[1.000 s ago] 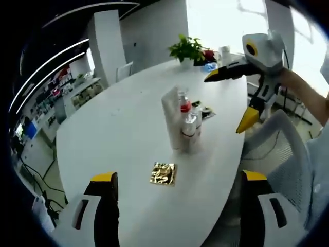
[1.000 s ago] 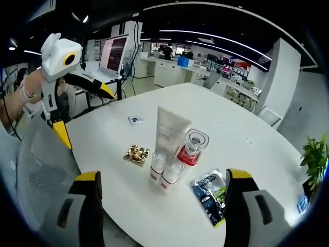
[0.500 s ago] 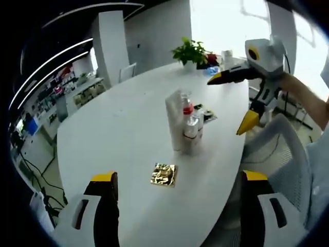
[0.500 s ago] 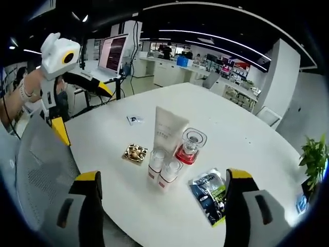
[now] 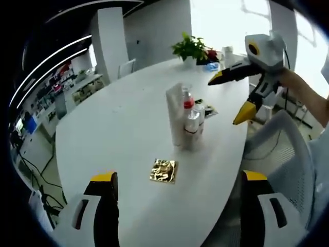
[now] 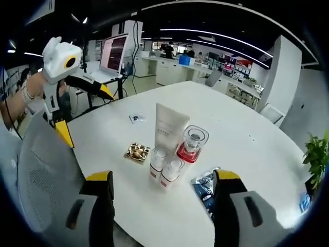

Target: Arrange the skincare products in the storage area until every visible bottle or jar stands upright without overlapping.

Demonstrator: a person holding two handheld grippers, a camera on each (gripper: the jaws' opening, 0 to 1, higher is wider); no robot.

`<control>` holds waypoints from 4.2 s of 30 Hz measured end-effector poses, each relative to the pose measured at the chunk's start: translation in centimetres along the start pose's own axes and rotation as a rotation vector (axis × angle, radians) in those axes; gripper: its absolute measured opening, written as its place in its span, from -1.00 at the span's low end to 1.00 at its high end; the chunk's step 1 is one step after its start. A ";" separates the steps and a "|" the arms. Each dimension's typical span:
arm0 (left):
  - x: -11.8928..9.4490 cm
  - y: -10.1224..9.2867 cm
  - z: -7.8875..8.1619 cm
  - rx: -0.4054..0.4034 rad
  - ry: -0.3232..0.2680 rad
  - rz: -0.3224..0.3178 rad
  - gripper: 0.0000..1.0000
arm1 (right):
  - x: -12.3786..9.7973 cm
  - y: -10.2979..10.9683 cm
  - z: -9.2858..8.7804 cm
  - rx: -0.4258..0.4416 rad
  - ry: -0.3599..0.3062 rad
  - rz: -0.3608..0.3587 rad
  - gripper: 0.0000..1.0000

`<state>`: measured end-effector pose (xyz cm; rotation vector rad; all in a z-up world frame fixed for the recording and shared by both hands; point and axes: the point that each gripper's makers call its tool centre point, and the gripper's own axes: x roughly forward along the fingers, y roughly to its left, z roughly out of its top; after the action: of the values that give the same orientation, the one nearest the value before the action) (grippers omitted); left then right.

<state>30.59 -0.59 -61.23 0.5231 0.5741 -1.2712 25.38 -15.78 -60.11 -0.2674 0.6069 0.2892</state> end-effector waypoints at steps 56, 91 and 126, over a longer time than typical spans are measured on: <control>2.4 -1.6 -3.1 -0.083 0.096 -0.065 0.60 | 5.4 -11.5 -12.6 -0.042 0.308 0.051 0.53; 3.7 -2.0 -4.3 -0.111 0.133 -0.106 0.55 | 9.5 -13.9 -14.7 -0.117 0.442 0.274 0.71; 13.2 4.4 -5.5 0.134 0.246 0.012 0.18 | 9.0 -13.1 -14.4 -0.078 0.422 0.248 0.22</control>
<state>36.82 -5.64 -73.85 0.8010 0.6919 -1.2481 29.48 -30.98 -74.72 -0.3317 1.0505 0.5020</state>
